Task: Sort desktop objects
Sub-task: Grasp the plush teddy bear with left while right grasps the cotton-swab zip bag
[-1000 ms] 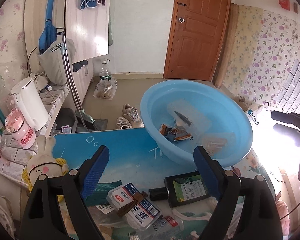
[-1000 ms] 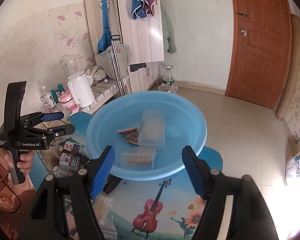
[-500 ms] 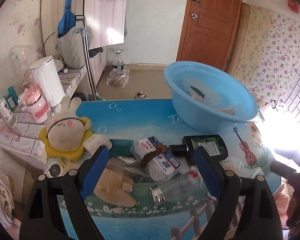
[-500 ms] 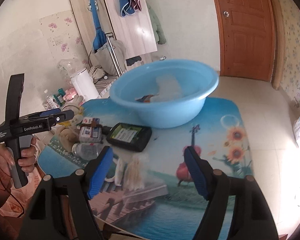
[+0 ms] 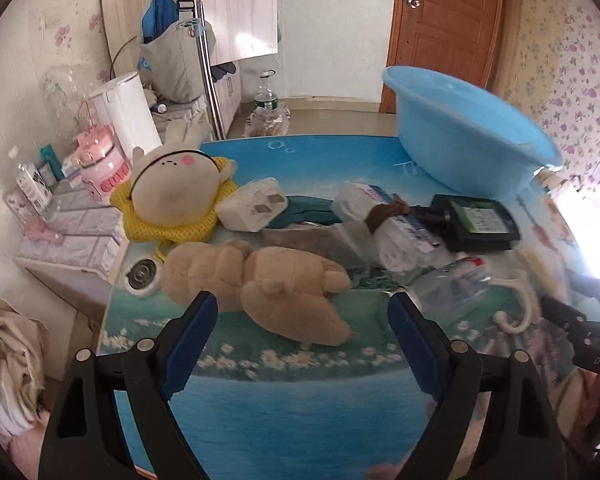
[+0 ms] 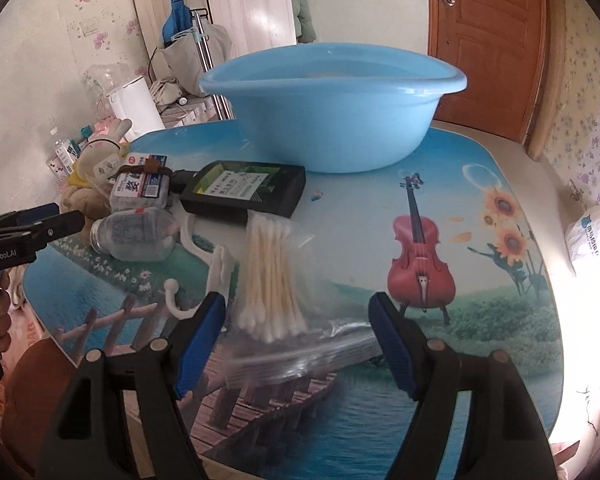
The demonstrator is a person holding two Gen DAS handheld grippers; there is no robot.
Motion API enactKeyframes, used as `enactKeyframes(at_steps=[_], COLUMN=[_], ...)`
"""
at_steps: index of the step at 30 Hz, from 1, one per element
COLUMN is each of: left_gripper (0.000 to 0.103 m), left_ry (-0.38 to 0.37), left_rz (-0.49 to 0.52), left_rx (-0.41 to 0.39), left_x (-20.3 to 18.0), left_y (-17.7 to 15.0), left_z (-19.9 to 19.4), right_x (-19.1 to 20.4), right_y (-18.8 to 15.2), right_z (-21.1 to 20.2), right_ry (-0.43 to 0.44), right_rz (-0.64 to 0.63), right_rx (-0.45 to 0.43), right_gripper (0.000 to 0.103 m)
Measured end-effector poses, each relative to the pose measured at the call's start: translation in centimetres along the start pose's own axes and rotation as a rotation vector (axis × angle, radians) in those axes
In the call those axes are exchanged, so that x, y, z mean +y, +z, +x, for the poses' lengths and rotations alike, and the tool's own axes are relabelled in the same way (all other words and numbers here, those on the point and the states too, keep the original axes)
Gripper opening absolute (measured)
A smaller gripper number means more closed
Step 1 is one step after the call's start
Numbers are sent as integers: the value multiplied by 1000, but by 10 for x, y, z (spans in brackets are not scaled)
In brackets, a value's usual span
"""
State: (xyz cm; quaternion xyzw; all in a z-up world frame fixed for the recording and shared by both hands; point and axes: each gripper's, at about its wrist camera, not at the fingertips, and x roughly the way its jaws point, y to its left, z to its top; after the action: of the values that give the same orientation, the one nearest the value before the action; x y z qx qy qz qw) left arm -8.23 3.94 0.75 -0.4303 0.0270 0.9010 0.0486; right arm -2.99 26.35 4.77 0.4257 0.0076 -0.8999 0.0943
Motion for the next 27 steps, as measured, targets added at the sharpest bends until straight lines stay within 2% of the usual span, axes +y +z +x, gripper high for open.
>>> enactKeyframes(at_steps=[2, 4, 5, 6, 7, 10, 12, 13, 15, 16, 18, 19, 21, 22, 24, 27], left_gripper=[88, 93, 95, 95, 97, 97, 93, 81, 76, 72, 63, 52, 52, 52, 52, 52], left_ry=[15, 27, 29, 38, 46, 82, 116, 151, 160, 151, 132, 119, 114, 110, 98, 72], left_rz=[3, 0, -1, -2, 0, 13, 37, 55, 68, 61, 58, 59, 49, 43, 27, 5], left_rx=[11, 5, 3, -3, -11, -24, -33, -43, -51, -54, -55, -49, -43, -46, -51, -61], left_x=[3, 4, 4, 4, 3, 0, -4, -7, -6, -4, -3, -3, -3, -3, -3, -4], left_y=[1, 3, 4, 5, 6, 7, 4, 2, -1, -3, -7, -9, -14, -16, -20, -23], left_z=[9, 14, 16, 18, 20, 27, 29, 29, 28, 26, 22, 21, 19, 17, 15, 9], right_x=[3, 3, 1, 0, -2, -3, 3, 5, 8, 8, 7, 6, 3, 0, -5, -12], right_y=[0, 0, 0, 0, 1, 1, 1, 0, 0, 0, 1, 2, 4, 5, 7, 7], right_z=[4, 5, 6, 6, 6, 7, 8, 9, 15, 17, 16, 16, 16, 16, 11, 10], right_ry=[-22, -28, -31, -42, -53, -59, -85, -84, -89, -84, -79, -76, -57, -41, -6, 33], right_rz=[-13, -12, -7, -4, 0, 16, 0, 1, 1, 7, 6, 3, -17, -32, -63, -71], right_rx=[-5, -17, -25, -40, -52, -73, -80, -80, -65, -56, -53, -49, -38, -39, -62, -60], right_gripper=[74, 74, 72, 58, 50, 48, 53, 57, 95, 103, 103, 103, 103, 102, 64, 58])
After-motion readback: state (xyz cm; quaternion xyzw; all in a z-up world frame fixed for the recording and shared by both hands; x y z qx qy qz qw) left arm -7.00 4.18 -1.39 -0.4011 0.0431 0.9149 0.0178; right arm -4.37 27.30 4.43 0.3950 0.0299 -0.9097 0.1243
